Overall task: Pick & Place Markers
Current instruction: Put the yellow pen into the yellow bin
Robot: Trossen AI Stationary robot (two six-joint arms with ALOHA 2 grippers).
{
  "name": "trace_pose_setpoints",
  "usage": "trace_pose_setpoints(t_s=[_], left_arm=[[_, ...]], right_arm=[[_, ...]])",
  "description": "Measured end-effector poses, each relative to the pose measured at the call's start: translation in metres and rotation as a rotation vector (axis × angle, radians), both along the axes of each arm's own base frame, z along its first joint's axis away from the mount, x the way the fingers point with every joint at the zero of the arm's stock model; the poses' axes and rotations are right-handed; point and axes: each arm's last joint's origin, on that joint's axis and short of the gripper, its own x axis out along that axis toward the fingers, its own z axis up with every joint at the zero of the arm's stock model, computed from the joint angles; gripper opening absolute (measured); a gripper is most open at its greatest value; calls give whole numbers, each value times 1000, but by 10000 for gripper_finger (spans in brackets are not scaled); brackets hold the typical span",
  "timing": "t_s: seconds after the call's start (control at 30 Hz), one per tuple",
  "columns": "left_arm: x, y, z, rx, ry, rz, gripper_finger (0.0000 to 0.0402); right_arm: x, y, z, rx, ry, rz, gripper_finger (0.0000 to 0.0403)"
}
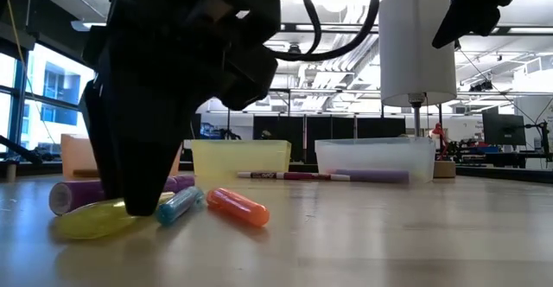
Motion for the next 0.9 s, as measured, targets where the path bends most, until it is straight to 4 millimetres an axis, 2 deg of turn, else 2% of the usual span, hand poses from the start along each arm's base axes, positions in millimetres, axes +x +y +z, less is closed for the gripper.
trace_pose_setpoints(t_s=[0.23,0.33,0.43,0.57,0.77,0.9], left_arm=[[-2,2,-2,49,4,49,160],[-2,3,-4,73,10,74,127],[-2,3,-19,96,67,99,84],[-3,0,-27,95,113,147,32],[-2,5,-27,126,110,231,30],[-4,8,-13,140,85,275,30]], right_arm=[[0,0,0,5,2,4,2],[0,1,0,17,6,12,1],[0,1,0,21,7,15,1],[0,1,0,17,16,39,2],[0,1,0,-2,27,73,2],[0,1,0,-15,33,92,1]])
